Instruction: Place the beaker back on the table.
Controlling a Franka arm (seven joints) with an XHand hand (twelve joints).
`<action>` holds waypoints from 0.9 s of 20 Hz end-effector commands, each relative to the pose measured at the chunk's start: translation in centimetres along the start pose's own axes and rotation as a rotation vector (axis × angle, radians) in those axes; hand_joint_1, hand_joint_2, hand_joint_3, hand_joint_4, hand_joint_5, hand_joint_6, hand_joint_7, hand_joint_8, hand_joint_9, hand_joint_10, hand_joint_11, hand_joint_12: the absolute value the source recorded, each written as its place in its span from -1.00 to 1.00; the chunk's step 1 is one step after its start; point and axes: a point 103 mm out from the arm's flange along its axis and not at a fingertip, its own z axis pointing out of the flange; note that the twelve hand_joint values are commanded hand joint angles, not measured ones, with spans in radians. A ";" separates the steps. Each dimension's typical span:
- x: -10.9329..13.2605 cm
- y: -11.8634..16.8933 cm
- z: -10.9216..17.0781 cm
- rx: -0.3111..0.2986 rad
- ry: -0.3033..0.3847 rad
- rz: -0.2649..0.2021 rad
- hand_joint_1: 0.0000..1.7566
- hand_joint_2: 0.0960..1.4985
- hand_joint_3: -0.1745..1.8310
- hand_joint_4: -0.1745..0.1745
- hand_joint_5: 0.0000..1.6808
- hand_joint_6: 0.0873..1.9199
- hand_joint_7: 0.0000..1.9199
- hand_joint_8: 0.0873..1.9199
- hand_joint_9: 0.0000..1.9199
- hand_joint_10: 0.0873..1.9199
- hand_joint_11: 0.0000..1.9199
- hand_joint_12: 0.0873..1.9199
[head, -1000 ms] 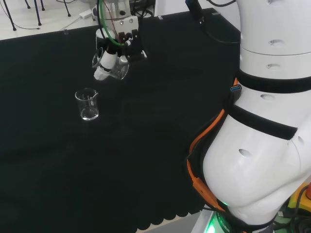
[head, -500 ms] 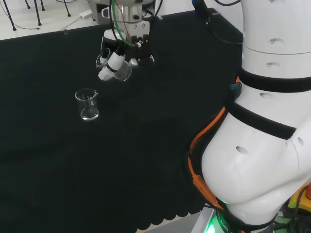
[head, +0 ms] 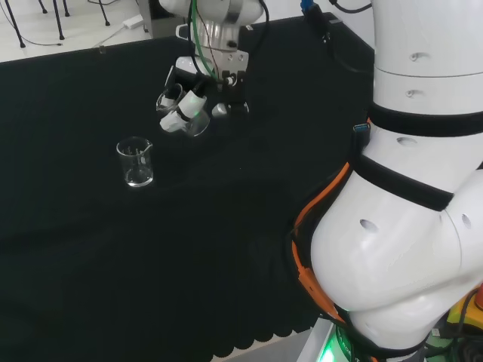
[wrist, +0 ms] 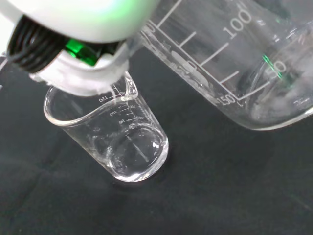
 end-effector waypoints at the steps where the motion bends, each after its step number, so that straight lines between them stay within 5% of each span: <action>1: -1.5 0.3 2.7 -0.022 0.095 -0.002 0.34 -0.22 -0.18 -0.08 0.59 -0.48 0.73 -0.67 0.57 -0.44 0.45 -0.23; 9: -2.6 0.4 4.5 -0.065 0.267 0.011 0.35 -0.21 -0.19 -0.11 0.59 -0.50 0.72 -0.67 0.56 -0.45 0.44 -0.23; 18: -2.6 0.9 6.4 -0.163 0.310 0.035 0.36 -0.20 -0.23 -0.24 0.64 -0.60 0.71 -0.71 0.56 -0.50 0.42 -0.22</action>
